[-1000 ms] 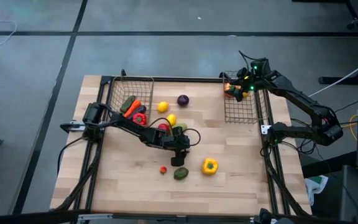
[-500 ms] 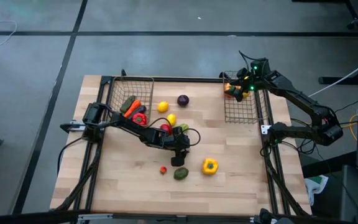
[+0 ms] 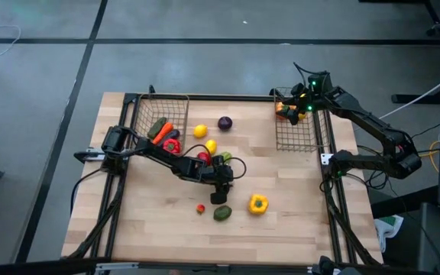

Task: Sort produce into baskets
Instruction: Put the white garlic into the left gold wire basket

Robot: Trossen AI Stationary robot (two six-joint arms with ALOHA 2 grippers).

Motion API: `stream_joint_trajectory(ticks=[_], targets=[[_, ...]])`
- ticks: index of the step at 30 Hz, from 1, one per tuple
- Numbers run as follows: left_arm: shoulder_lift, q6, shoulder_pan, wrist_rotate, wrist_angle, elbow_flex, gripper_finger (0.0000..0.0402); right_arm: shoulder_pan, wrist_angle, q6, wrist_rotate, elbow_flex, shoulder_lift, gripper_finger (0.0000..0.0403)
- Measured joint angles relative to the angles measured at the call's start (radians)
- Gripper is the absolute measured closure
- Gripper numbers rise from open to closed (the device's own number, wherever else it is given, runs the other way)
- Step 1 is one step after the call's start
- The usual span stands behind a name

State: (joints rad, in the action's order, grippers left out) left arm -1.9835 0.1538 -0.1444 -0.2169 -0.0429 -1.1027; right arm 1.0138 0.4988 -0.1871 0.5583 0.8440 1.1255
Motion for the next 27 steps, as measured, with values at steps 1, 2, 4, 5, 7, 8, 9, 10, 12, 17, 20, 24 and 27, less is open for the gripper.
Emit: stream_joint_trajectory(ticks=[1, 2, 4, 5, 7, 8, 9, 10, 12, 17, 20, 24, 27], targets=[[0.000, 0.004, 0.000, 0.000, 0.000, 0.000, 0.0223, 0.000, 0.000, 0.000, 0.000, 0.000, 0.000, 0.0072], [0.000, 0.007, 0.000, 0.000, 0.000, 0.000, 0.0220, 0.000, 0.000, 0.000, 0.000, 0.000, 0.000, 0.0072], [0.000, 0.009, 0.000, 0.000, -0.002, 0.000, 0.0214, 0.000, 0.000, 0.000, 0.000, 0.000, 0.000, 0.0072], [0.000, 0.009, 0.000, 0.000, -0.004, 0.000, 0.0212, 0.000, 0.000, 0.000, 0.000, 0.000, 0.000, 0.0072], [-0.001, 0.010, 0.000, 0.000, -0.005, -0.002, 0.0210, 0.000, 0.000, 0.000, 0.000, 0.000, 0.000, 0.0072], [-0.002, 0.012, 0.000, 0.002, -0.003, -0.007, 0.0210, 0.000, 0.000, 0.000, 0.000, 0.000, 0.000, 0.0072], [-0.004, 0.014, 0.000, 0.005, -0.002, -0.014, 0.0209, 0.000, 0.000, 0.000, 0.000, 0.000, 0.000, 0.0072], [-0.005, 0.015, 0.000, 0.007, 0.002, -0.022, 0.0209, 0.000, 0.000, 0.000, 0.000, 0.000, 0.000, 0.0072], [-0.005, 0.016, 0.000, 0.008, 0.004, -0.042, 0.0209, 0.000, 0.000, 0.000, 0.000, 0.000, 0.000, 0.0072], [0.014, -0.017, 0.004, 0.007, 0.042, -0.094, 0.0208, 0.000, 0.000, 0.000, 0.000, 0.000, 0.000, 0.0072], [0.047, -0.034, 0.011, 0.006, 0.072, -0.115, 0.0208, 0.000, 0.000, 0.000, 0.000, 0.000, 0.000, 0.0072], [0.117, -0.061, 0.030, 0.002, 0.112, -0.126, 0.0208, 0.000, 0.001, 0.000, -0.001, 0.000, 0.000, 0.0072], [0.183, -0.081, 0.054, -0.007, 0.183, -0.126, 0.0208, 0.000, 0.003, 0.000, -0.001, 0.000, 0.000, 0.0072]])
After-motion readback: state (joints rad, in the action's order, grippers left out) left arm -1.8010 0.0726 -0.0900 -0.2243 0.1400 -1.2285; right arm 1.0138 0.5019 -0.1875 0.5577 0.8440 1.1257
